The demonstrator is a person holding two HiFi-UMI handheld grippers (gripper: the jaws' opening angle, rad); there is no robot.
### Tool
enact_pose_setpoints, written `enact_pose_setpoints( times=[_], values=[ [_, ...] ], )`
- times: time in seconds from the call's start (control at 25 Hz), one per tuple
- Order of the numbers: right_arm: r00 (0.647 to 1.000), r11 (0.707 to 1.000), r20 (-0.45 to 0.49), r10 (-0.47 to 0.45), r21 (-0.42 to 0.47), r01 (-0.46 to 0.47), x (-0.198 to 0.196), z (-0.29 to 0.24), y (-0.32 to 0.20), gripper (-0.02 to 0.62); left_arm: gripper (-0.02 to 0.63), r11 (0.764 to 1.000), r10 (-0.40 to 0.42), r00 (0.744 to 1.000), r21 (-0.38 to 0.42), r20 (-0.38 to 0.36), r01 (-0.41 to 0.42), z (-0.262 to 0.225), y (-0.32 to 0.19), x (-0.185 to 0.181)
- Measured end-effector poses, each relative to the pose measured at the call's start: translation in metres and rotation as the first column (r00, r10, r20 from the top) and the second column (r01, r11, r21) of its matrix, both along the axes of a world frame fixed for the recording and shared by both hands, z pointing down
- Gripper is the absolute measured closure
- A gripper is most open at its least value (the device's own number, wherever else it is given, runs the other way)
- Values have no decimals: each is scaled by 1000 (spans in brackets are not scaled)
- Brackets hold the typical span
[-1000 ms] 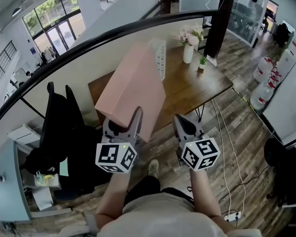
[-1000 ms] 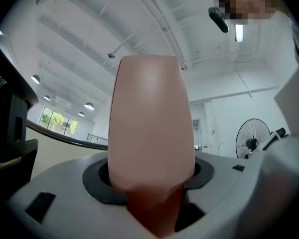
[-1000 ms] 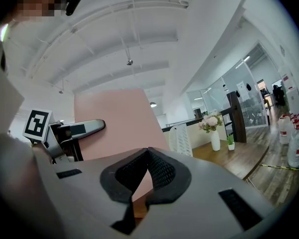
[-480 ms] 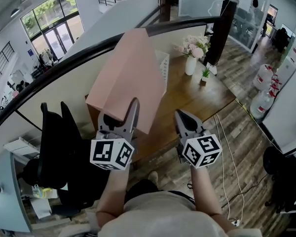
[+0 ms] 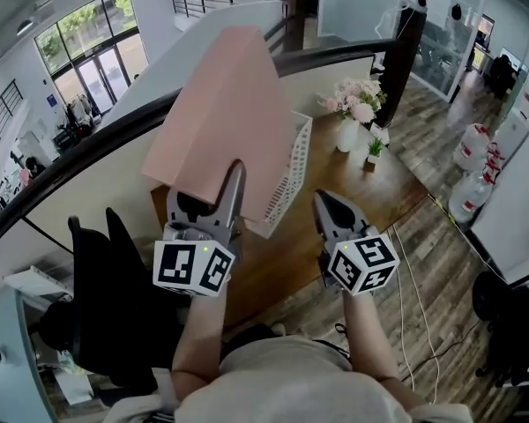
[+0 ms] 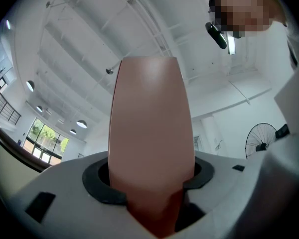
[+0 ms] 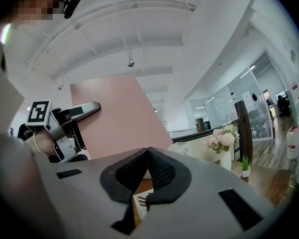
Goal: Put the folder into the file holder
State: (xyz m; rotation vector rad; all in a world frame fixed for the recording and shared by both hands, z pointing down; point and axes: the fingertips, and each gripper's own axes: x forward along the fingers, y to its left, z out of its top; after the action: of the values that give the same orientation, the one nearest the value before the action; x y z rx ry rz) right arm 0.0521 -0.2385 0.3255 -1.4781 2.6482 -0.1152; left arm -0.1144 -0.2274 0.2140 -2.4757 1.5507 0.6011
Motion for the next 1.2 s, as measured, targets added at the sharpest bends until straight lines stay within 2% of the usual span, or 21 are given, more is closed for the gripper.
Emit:
enact_pose_setpoints(
  times=[0.4, 0.64, 1.2],
  values=[
    [999, 1000, -39, 9, -16, -10, -10, 6, -29, 586, 313, 998, 47, 999, 44, -15, -46, -9, -39, 2],
    [999, 1000, -38, 22, -15, -23, -1, 5, -42, 586, 314, 1000, 18, 1000, 20, -20, -18, 7, -56, 5],
    [1000, 1000, -27, -8, -19, 8, 8, -6, -71, 586, 314, 1000, 11, 1000, -13, -16, -11, 12, -77, 16]
  ],
)
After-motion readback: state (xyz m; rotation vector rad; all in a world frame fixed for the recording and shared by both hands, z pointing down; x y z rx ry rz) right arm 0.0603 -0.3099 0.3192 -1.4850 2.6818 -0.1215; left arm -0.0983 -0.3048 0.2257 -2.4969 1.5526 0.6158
